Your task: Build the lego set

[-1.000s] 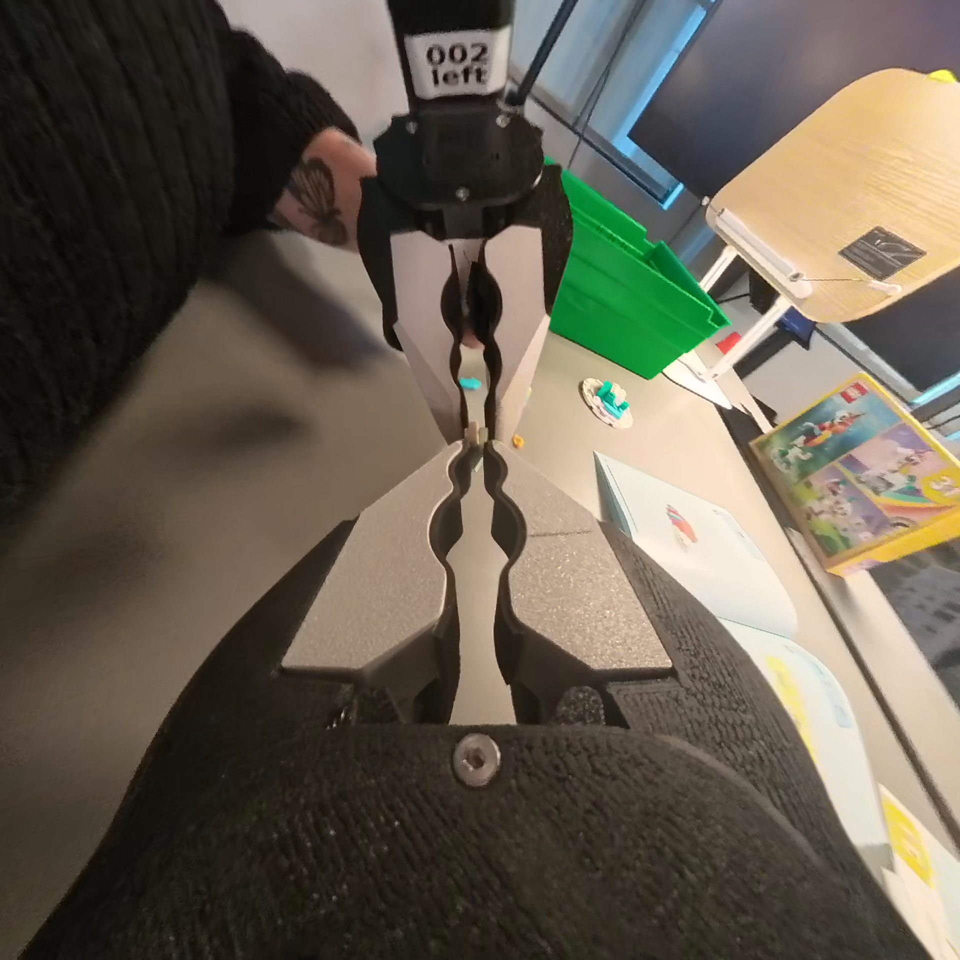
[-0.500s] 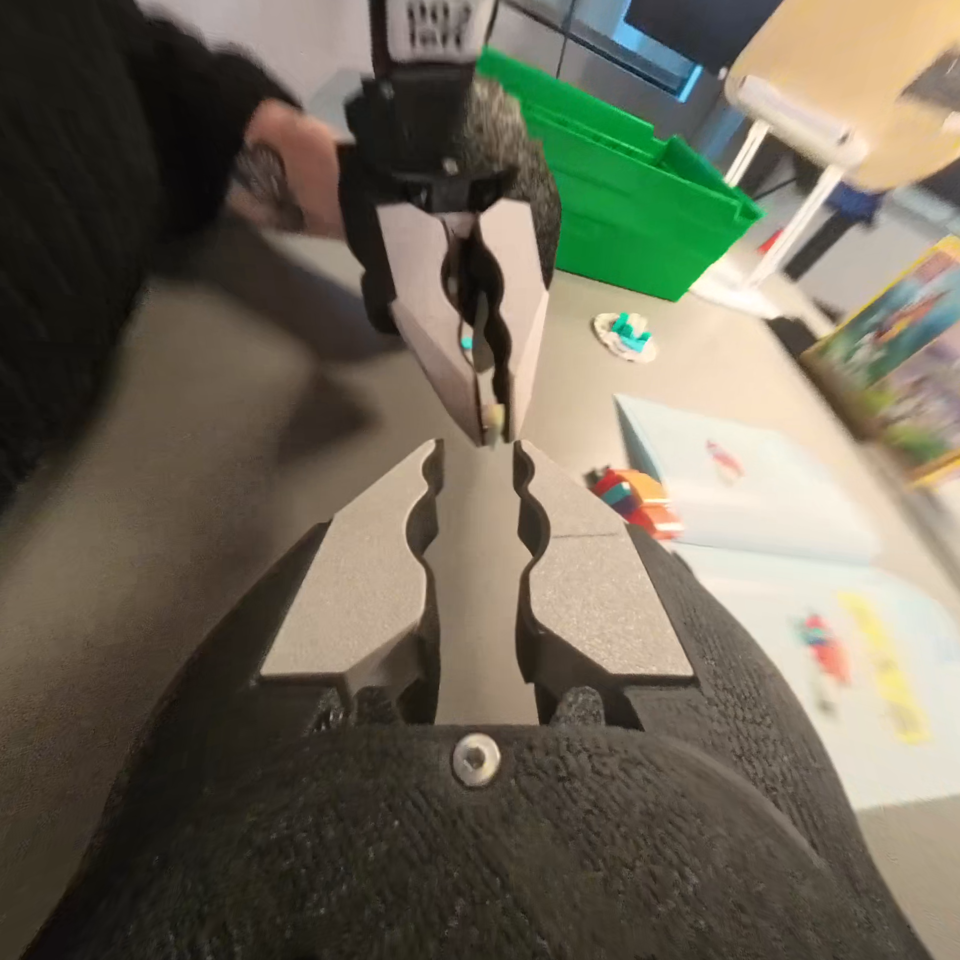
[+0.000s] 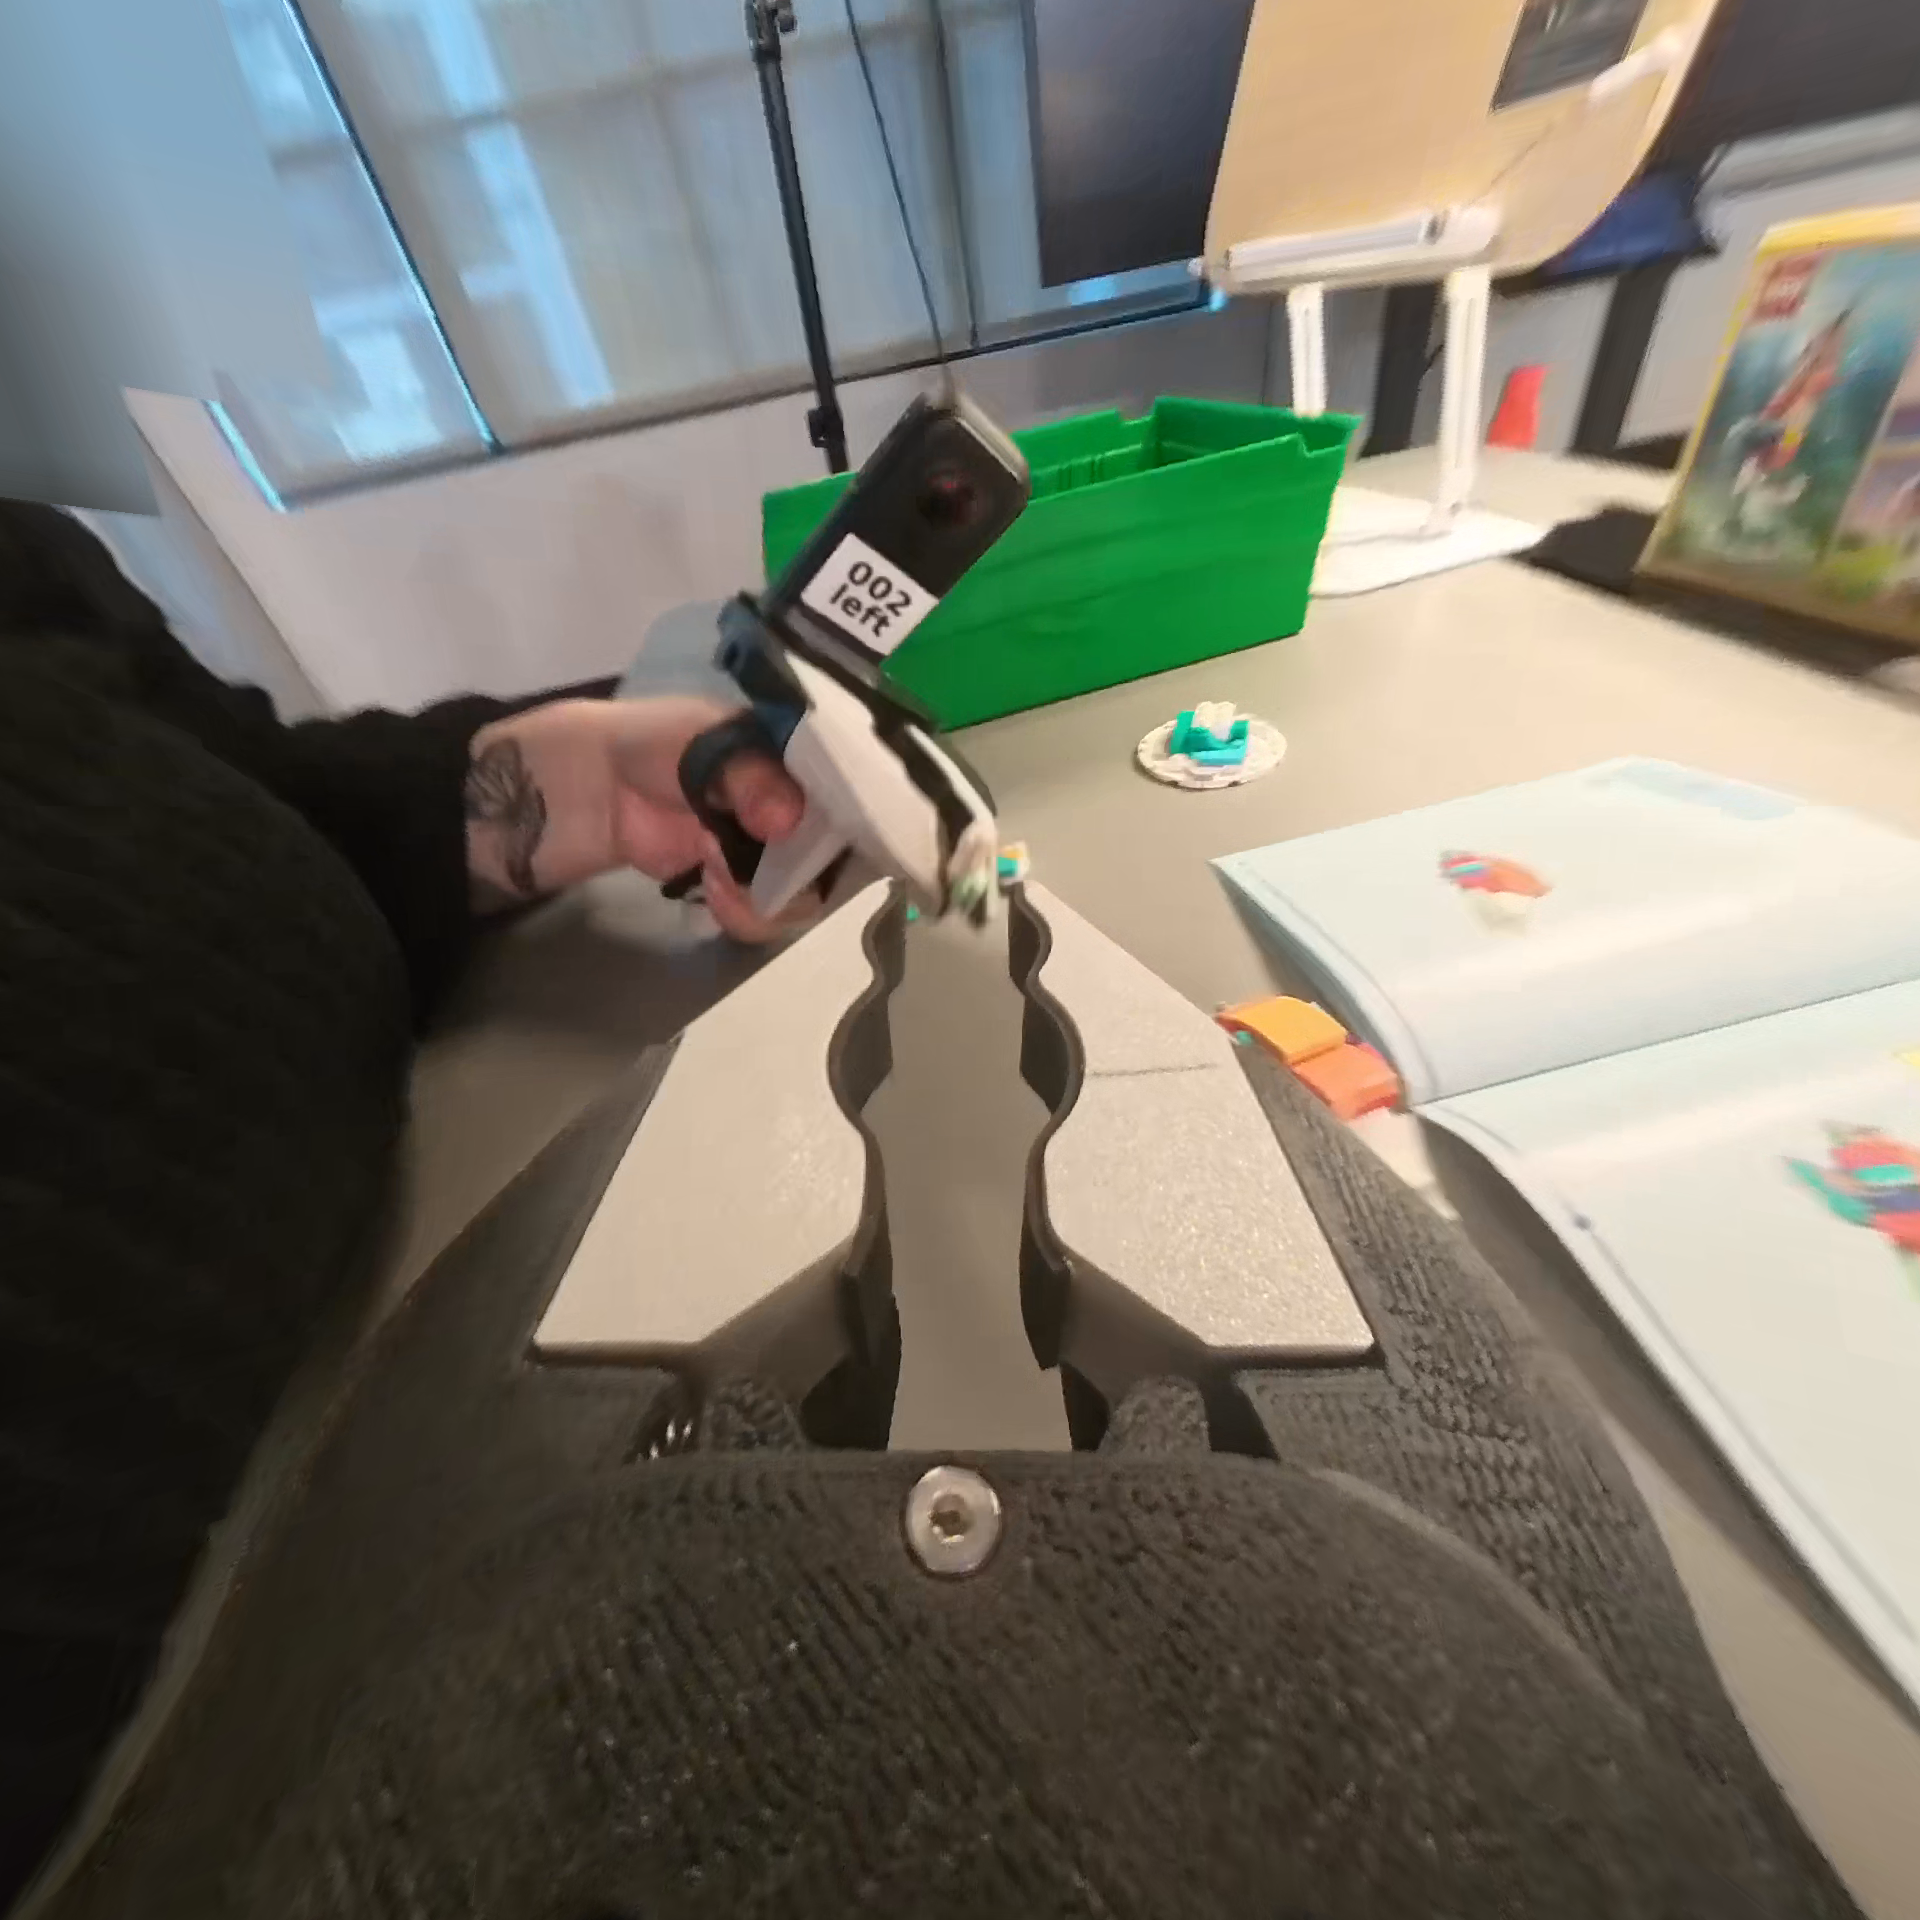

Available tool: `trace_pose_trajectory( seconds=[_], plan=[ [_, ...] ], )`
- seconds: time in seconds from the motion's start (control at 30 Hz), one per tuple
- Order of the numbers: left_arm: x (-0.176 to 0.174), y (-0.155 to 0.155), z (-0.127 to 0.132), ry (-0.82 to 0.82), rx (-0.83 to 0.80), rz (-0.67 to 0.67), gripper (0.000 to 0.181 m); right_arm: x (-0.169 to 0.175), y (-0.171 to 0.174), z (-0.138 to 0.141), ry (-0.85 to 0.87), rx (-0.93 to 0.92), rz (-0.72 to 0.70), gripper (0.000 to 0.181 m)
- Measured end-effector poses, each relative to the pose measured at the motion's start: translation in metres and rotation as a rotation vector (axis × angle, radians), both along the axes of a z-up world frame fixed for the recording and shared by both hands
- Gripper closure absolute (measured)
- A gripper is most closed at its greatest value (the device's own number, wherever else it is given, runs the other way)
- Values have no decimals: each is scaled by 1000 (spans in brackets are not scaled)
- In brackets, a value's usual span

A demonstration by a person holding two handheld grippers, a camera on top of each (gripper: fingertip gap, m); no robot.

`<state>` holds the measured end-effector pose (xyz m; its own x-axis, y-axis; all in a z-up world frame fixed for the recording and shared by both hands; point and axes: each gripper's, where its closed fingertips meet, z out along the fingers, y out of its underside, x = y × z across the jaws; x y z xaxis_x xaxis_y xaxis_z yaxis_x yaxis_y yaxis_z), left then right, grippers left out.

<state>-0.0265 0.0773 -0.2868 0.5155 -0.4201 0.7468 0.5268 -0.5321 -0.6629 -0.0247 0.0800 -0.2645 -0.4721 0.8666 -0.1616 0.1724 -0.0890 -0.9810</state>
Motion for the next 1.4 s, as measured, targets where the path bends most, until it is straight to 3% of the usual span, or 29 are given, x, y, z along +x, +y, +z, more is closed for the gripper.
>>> trace_pose_trajectory(
  seconds=[0.2, 0.47, 0.87, 1.03, 1.2, 1.4],
  plan=[
    [19, -9, -13, 128, -38, -115, 176, -6, -11, -8, -134, -103, 90, 164],
    [25, -13, -16, 206, -38, -164, 175, 1, -23, -20, -222, -129, 164, 177],
    [17, -5, 1, 177, 57, -102, 175, -3, -13, -5, -141, -234, 85, 177],
    [-4, 6, 12, 189, 127, 48, 167, -13, 7, 8, -43, -367, -45, 177],
    [-27, 19, 21, 413, 221, 216, 138, -17, 39, 21, 81, -569, -191, 178],
    [-29, 44, 29, 810, 474, 332, 124, -27, 53, 16, 133, -738, -243, 178]
  ],
)
